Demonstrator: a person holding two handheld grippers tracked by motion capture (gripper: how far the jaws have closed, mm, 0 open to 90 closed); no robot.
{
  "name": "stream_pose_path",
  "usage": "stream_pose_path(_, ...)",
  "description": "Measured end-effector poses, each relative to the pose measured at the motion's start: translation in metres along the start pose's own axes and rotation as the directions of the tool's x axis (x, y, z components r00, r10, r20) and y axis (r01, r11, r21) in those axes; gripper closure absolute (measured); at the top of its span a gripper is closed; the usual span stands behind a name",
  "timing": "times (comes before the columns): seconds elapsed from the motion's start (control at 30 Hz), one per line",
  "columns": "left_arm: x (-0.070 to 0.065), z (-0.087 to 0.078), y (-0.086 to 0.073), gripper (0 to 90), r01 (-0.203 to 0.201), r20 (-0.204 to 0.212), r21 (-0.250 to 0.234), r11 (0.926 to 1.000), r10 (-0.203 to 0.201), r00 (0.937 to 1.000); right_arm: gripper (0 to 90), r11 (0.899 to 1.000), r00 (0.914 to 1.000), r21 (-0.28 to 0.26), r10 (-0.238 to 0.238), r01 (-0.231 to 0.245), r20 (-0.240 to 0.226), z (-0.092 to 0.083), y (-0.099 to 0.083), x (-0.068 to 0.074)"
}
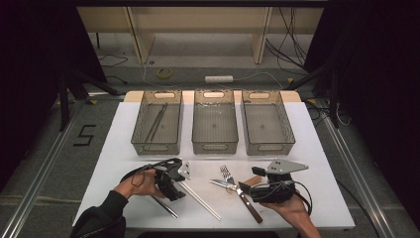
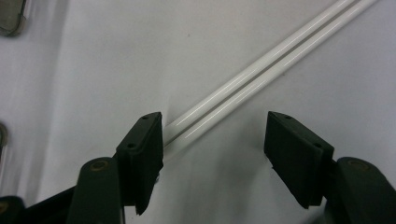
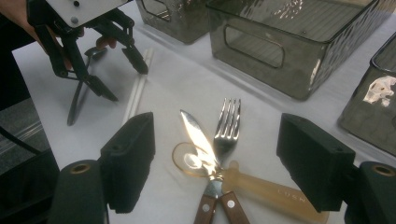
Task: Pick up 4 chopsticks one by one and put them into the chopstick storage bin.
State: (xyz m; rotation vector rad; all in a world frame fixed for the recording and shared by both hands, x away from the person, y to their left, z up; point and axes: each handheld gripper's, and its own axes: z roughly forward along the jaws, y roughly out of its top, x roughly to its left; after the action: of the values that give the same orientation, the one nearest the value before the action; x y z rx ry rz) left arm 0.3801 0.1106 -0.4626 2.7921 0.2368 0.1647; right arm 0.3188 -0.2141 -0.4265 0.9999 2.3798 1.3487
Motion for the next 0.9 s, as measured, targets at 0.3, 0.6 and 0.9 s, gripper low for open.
stream_pose_path(0.3,-0.0006,0.0007,-0.0007,41.9,-0.014,0.002,0.015,0.9998,0.014,0.9999,29.1,1.000,1.0000,0.001,-0.004,0.004,-0.002,0.0003,0.0000,0.0002)
stream_pose_path(0.6,-0.0021,-0.0002,0.0006,49.0,-0.030,0.019,0.044,0.9986,0.029,0.9994,29.2,1.000,1.0000,0.002,0.000,0.000,-0.005,0.0007,0.0000,-0.0003)
stream_pose_path(0.9,-0.0052,0.0004,0.0049,55.4,-0.045,0.026,0.069,0.9966,0.043,0.9987,29.2,1.000,1.0000,0.003,-0.002,0.002,-0.006,0.0001,0.0004,-0.0006)
